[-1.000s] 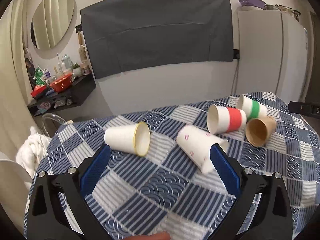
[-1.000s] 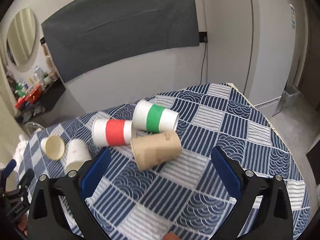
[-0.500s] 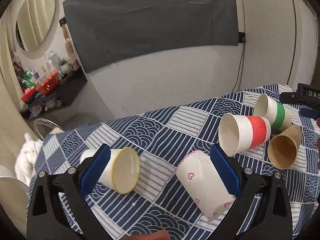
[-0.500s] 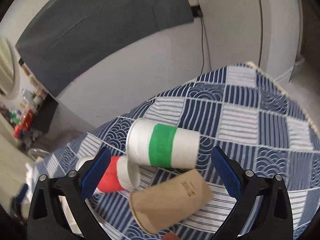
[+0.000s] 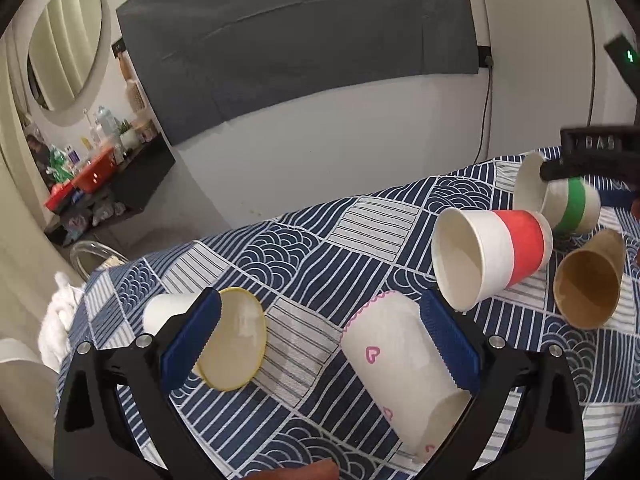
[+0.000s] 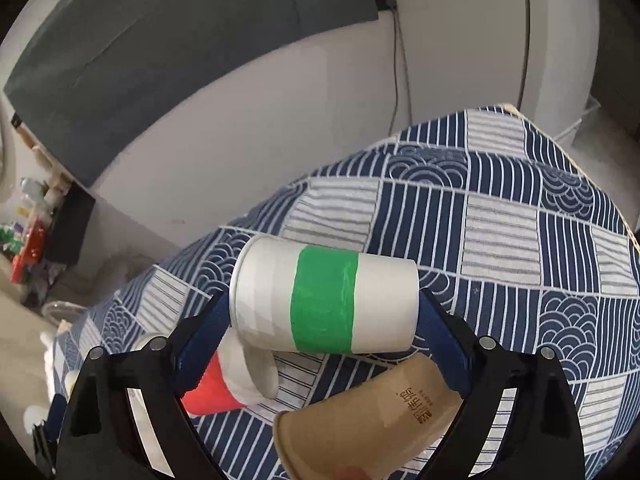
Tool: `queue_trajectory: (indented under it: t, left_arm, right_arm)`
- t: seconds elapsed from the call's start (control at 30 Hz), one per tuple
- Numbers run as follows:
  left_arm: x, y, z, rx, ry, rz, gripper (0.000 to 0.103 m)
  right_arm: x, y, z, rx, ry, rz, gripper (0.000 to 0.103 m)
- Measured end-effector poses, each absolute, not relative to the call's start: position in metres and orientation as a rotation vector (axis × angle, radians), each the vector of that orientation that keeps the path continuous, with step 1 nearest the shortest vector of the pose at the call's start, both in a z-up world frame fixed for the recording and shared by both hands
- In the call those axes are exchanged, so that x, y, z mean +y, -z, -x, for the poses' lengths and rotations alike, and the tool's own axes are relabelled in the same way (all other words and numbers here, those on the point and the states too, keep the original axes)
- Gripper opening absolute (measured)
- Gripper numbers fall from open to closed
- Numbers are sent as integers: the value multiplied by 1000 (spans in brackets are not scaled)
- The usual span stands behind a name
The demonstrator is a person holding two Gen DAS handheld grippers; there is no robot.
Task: Flip cup upside down
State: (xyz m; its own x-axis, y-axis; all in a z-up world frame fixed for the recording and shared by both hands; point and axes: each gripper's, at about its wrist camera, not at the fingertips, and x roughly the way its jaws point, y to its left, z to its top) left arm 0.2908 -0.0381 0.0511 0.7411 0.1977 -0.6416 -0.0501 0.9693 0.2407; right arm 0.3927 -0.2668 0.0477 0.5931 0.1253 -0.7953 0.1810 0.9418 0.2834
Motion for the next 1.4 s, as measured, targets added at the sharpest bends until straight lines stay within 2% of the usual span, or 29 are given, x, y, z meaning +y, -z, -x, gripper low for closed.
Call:
queue_trajectory:
  t: [0.27,0.73,1.17,1.27,1.33,1.4]
  left_arm:
    - [-41,-74,-257,676,-135,-232,97]
    - [-5,-104,-168,684,-118,-184,97]
    - [83,-88,-74,753,-184,-182,97]
    - [93,-80,-61,771,-184,-184,97]
    - [98,-76,-56,782,-178,-175,97]
    - [100,-74,-55,790,-176,-171,97]
  right_arm:
    - [-288,-92,-357,817,-38,-405,87]
    - [-223,-140,-255,881,-313,-220,87]
    - [-125,-98,-167,1050,-631,66,88]
    - [-110,-78,-161,1092,-647,83,89]
    - [-106,-68,-160,1107,-644,79,95]
    - [-102,-61,-157,1134,-642,82,95]
